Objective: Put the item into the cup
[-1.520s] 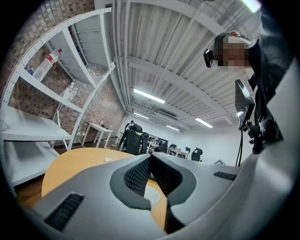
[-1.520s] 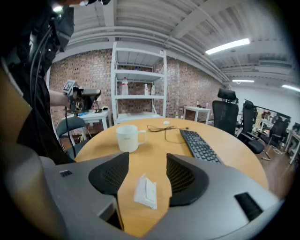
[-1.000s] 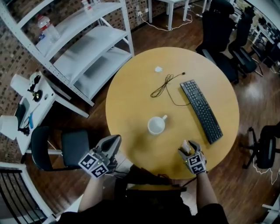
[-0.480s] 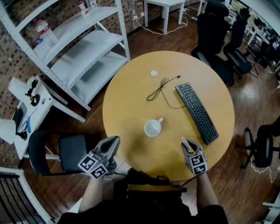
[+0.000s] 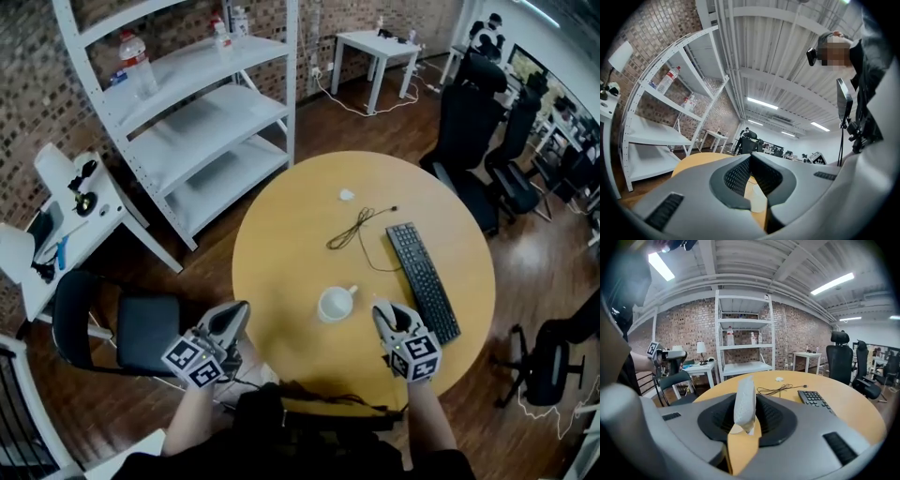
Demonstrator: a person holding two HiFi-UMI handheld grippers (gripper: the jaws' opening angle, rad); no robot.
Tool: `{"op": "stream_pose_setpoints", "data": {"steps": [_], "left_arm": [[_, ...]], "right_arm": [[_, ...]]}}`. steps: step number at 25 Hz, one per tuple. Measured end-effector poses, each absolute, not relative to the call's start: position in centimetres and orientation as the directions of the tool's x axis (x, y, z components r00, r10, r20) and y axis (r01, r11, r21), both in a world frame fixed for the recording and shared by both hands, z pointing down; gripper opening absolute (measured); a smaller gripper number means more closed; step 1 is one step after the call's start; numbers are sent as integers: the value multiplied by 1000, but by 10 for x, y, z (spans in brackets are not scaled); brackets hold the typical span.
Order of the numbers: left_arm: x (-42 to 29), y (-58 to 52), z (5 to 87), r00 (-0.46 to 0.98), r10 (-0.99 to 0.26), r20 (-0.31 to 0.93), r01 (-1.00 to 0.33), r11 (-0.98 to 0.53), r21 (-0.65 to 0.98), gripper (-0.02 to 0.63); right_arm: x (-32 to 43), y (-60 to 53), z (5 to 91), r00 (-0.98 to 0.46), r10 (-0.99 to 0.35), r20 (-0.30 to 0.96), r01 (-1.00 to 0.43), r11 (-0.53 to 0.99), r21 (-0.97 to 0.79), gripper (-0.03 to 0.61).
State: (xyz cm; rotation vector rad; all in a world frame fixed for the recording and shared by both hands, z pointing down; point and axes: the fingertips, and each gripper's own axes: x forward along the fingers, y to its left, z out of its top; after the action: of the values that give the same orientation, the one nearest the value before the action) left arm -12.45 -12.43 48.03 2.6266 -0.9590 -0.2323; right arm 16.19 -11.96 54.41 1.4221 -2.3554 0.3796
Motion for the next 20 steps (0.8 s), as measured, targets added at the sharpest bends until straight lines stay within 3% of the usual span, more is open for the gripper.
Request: {"op": "stream_pose_setpoints", "data": {"steps": [10, 14, 20], "left_arm": [[-180, -120, 492, 667, -745, -25, -682, -624, 380, -5], [-194, -118, 494, 650, -760, -17, -697, -605, 384, -5], [-209, -119, 495, 641, -768, -6, -707, -594, 384, -5]], "right_arm": [[92, -155, 560, -553, -686, 473, -819, 553, -155, 95], [84, -160, 588, -536, -646, 543, -826, 534, -180, 96], [78, -162, 603, -510, -625, 591, -836, 523, -168, 148]]}}
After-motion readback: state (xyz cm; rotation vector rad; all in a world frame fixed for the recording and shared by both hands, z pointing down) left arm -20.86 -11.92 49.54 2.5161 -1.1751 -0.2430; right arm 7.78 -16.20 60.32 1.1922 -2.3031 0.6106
